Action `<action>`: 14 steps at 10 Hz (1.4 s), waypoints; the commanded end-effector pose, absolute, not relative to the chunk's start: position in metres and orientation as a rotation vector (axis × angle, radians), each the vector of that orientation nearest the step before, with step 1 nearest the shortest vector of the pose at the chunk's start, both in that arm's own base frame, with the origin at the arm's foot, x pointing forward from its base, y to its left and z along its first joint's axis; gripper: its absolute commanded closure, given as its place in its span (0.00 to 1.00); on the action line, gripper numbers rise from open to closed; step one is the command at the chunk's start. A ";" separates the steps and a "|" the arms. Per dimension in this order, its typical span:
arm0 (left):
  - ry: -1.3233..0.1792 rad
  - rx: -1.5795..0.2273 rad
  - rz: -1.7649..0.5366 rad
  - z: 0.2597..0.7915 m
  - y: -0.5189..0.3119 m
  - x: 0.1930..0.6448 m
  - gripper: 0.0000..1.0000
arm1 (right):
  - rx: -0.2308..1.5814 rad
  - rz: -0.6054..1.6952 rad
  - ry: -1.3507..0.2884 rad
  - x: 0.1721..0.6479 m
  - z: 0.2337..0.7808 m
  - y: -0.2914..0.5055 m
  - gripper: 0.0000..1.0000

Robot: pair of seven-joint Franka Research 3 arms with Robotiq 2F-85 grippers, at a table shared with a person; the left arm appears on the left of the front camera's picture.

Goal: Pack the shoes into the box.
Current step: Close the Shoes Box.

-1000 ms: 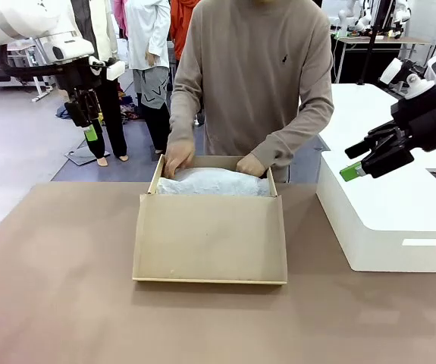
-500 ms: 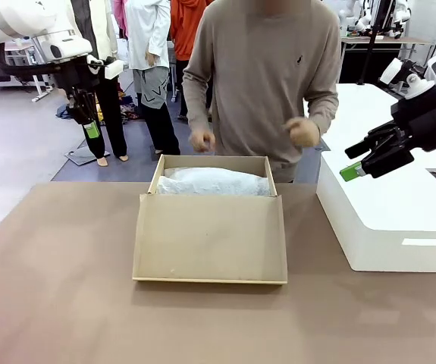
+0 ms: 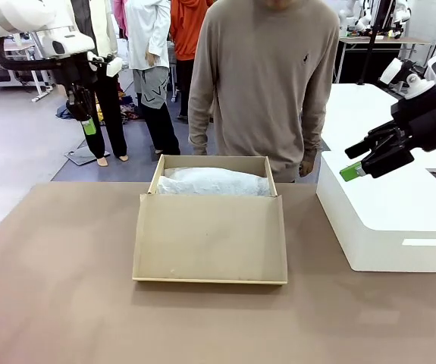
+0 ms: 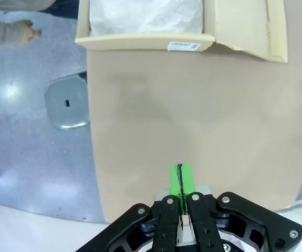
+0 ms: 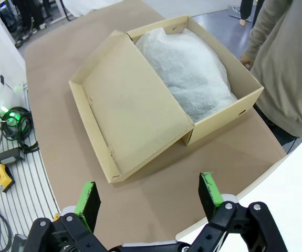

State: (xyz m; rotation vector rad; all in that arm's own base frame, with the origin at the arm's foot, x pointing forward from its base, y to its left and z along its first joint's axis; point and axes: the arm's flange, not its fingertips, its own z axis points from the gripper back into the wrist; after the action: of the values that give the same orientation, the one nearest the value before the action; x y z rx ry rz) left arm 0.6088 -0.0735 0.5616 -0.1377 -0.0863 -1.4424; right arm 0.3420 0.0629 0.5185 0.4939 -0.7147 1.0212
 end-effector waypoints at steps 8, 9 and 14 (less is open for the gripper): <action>-0.066 -0.442 -1.312 0.495 -0.058 0.619 1.00 | 0.519 1.039 -0.746 0.346 0.516 0.064 0.00; -0.046 -0.486 -1.294 0.482 -0.055 0.615 1.00 | 0.519 1.039 -0.746 0.346 0.516 0.064 0.00; -0.080 -0.591 -1.234 0.427 -0.061 0.591 1.00 | 0.519 1.039 -0.746 0.346 0.516 0.064 0.00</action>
State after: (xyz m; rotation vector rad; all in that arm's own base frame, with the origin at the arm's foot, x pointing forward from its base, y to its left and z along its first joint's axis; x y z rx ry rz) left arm 0.6081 -0.0606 0.4328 -0.5685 -0.0254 -1.2513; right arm 0.3420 0.0629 0.5184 0.4940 -0.7144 1.0213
